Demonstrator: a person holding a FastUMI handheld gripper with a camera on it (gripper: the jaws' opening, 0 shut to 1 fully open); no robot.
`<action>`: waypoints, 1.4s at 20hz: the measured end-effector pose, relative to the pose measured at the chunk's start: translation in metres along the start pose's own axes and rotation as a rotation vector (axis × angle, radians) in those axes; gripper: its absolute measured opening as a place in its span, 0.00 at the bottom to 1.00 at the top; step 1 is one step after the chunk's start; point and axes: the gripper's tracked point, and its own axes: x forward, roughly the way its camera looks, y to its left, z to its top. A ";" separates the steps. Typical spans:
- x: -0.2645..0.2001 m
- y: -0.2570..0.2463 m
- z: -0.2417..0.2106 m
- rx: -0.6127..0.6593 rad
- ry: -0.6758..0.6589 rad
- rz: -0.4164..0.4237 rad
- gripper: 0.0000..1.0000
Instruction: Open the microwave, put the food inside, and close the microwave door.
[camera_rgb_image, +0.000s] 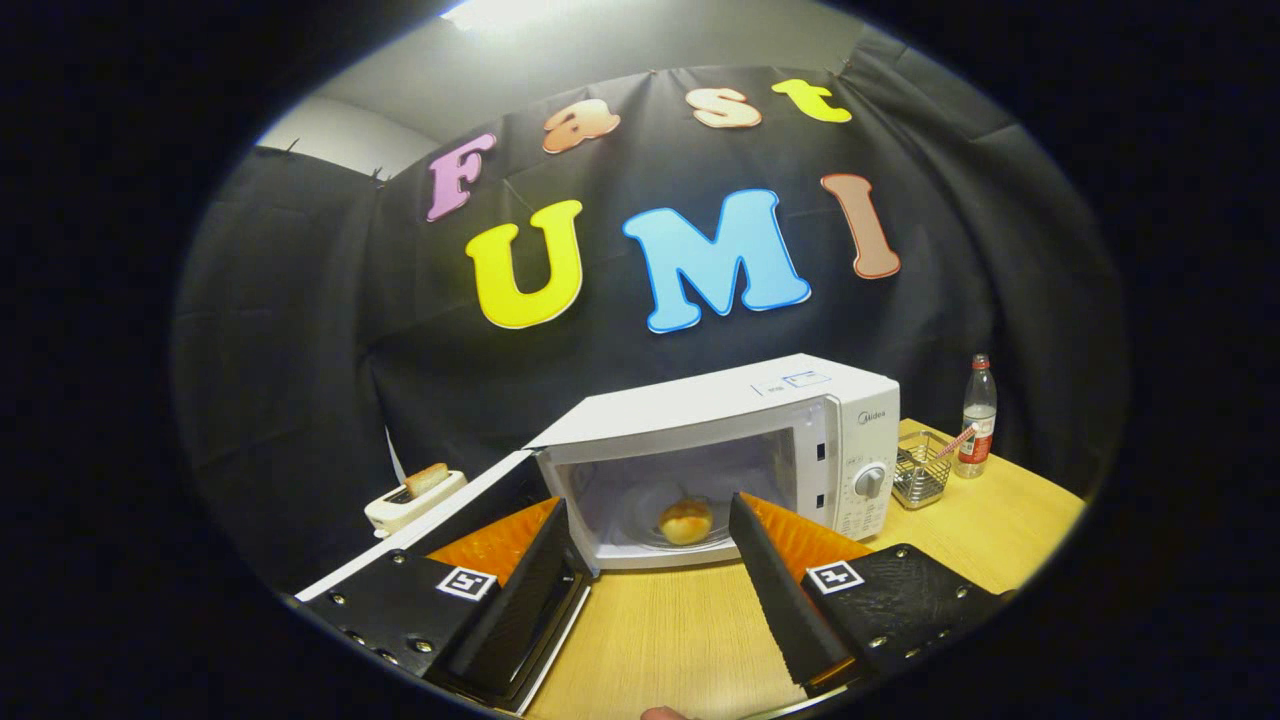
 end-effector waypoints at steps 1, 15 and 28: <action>-0.012 0.010 0.003 -0.014 -0.009 0.019 0.97; -0.126 0.173 -0.019 -0.080 0.020 0.361 0.97; -0.143 0.279 -0.107 -0.180 0.205 0.634 0.97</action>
